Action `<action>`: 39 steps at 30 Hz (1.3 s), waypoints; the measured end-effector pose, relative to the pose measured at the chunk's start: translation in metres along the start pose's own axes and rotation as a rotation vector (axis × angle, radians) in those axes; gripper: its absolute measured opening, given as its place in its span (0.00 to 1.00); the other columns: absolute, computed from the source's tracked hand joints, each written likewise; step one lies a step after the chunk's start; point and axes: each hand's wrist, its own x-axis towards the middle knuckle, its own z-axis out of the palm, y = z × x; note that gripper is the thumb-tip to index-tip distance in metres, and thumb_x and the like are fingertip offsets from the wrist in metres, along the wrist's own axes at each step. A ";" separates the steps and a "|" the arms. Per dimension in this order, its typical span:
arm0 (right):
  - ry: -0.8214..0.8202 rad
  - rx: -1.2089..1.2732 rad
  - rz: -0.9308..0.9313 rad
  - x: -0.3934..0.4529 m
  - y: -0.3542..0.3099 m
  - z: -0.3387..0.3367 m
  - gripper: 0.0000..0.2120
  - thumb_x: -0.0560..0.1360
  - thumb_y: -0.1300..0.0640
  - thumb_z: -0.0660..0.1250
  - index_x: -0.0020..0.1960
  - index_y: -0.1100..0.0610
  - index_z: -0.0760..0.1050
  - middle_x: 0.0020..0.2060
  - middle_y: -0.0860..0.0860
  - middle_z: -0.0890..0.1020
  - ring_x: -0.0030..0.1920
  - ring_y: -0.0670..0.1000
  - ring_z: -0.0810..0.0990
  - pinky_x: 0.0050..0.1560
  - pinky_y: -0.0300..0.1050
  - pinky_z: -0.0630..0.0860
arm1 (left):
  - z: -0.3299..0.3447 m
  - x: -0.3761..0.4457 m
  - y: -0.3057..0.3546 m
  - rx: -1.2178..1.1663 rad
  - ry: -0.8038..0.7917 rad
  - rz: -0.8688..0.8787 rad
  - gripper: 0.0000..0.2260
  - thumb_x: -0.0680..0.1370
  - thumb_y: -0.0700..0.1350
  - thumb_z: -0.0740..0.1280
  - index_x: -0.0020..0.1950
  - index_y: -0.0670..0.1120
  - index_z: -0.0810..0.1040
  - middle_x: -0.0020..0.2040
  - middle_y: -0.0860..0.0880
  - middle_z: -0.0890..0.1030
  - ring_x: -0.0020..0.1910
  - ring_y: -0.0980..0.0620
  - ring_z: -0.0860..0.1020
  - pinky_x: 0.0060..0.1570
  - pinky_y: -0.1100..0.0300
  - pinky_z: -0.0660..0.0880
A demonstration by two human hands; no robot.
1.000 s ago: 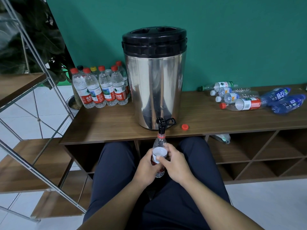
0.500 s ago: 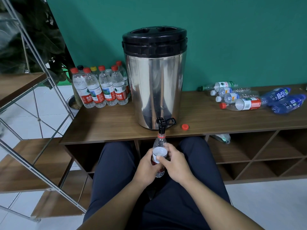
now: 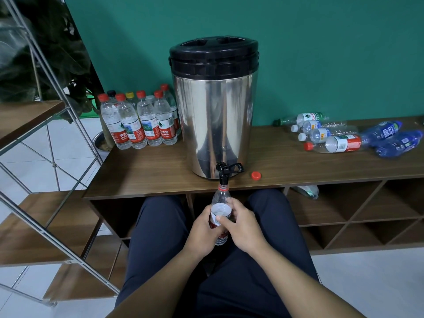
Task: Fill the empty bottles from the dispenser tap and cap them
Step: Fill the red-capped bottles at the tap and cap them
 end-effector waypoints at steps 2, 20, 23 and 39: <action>0.003 0.001 -0.001 0.000 0.000 0.000 0.30 0.79 0.54 0.80 0.78 0.48 0.75 0.62 0.40 0.86 0.62 0.40 0.85 0.68 0.47 0.82 | 0.001 0.000 0.000 -0.009 0.002 -0.001 0.21 0.81 0.35 0.76 0.70 0.52 0.81 0.58 0.58 0.88 0.57 0.58 0.86 0.55 0.67 0.79; 0.003 -0.022 0.000 0.000 -0.001 0.000 0.31 0.80 0.53 0.79 0.80 0.49 0.74 0.62 0.40 0.86 0.63 0.38 0.84 0.68 0.43 0.81 | 0.000 0.001 -0.002 -0.006 -0.005 -0.011 0.22 0.80 0.35 0.75 0.70 0.54 0.81 0.59 0.56 0.88 0.58 0.57 0.86 0.57 0.65 0.79; 0.004 -0.018 -0.002 0.000 -0.001 0.000 0.30 0.79 0.53 0.79 0.79 0.48 0.75 0.62 0.40 0.86 0.63 0.38 0.84 0.68 0.43 0.81 | 0.000 0.001 -0.002 -0.003 -0.007 -0.010 0.21 0.80 0.35 0.75 0.70 0.54 0.81 0.58 0.56 0.88 0.58 0.57 0.86 0.57 0.65 0.80; 0.002 0.006 -0.001 -0.003 -0.005 -0.002 0.27 0.80 0.56 0.79 0.77 0.48 0.76 0.57 0.37 0.86 0.60 0.37 0.84 0.65 0.38 0.81 | 0.000 0.001 -0.004 -0.007 -0.006 -0.009 0.21 0.80 0.36 0.75 0.70 0.53 0.81 0.58 0.57 0.88 0.58 0.58 0.86 0.57 0.65 0.80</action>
